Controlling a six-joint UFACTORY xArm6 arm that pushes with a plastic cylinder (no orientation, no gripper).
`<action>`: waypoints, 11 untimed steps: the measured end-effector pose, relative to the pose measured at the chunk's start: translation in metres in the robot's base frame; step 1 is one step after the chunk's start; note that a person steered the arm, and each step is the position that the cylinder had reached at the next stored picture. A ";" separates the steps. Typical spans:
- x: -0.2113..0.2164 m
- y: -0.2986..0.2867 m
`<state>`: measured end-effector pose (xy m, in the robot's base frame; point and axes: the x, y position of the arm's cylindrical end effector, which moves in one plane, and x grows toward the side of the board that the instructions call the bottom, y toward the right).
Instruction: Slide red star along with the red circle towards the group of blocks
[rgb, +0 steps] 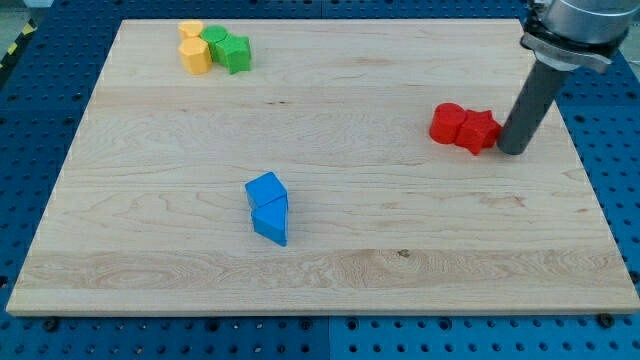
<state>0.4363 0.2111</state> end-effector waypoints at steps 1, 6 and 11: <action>0.000 -0.017; -0.049 -0.095; -0.058 -0.245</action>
